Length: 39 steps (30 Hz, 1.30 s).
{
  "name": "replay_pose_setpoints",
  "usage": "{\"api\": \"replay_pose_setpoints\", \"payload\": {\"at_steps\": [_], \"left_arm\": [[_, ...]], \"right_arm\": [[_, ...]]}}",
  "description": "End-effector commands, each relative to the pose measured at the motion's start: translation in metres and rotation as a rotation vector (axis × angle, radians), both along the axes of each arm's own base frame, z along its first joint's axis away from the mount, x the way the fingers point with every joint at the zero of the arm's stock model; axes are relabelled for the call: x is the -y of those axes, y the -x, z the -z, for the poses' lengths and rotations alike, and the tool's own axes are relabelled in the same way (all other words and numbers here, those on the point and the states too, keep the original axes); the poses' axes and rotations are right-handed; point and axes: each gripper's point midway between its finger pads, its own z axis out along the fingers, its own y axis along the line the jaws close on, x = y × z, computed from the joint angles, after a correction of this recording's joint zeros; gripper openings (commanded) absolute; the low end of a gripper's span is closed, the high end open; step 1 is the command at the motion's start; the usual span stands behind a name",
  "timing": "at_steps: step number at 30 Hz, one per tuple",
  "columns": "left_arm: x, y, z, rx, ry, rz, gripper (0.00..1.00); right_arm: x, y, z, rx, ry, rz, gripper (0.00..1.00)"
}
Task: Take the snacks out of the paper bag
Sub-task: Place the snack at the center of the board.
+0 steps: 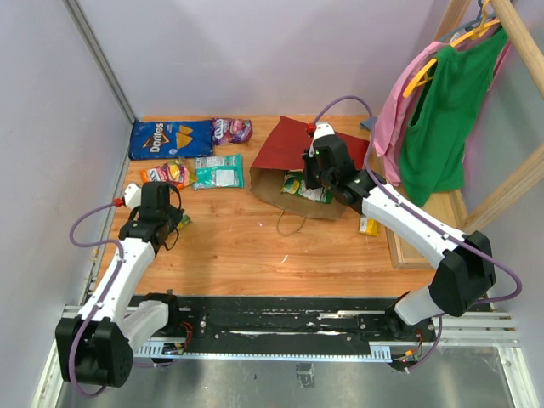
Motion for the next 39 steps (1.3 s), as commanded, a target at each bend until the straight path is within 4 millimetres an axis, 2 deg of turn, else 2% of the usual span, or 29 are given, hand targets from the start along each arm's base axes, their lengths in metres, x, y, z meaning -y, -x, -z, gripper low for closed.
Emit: {"api": "replay_pose_setpoints", "payload": {"at_steps": [1, 5, 13, 20, 25, 34, 39], "left_arm": [[0.008, -0.015, 0.001, 0.039, 0.072, 0.052, 0.01], [0.002, -0.017, -0.002, 0.045, 0.064, 0.036, 0.01], [-0.023, -0.019, -0.014, 0.085, 0.068, -0.050, 0.00], [-0.024, -0.026, 0.003, 0.072, 0.166, -0.040, 0.00], [-0.038, -0.027, 0.011, 0.064, 0.208, -0.104, 0.01], [-0.065, -0.031, -0.005, 0.126, 0.209, -0.231, 0.01], [-0.076, -0.034, -0.004, 0.149, 0.229, -0.266, 0.03]], "right_arm": [[0.009, -0.002, -0.006, 0.022, 0.006, 0.019, 0.01], [0.010, -0.003, -0.007, 0.027, 0.009, 0.024, 0.01], [0.010, -0.002, -0.007, 0.024, 0.006, 0.019, 0.01], [0.010, -0.001, -0.005, 0.020, 0.009, 0.018, 0.01], [0.011, -0.001, -0.005, 0.022, 0.013, 0.019, 0.01], [0.010, -0.001, -0.002, 0.014, 0.017, 0.016, 0.01], [0.011, -0.001, -0.001, 0.013, 0.020, 0.016, 0.01]]}}
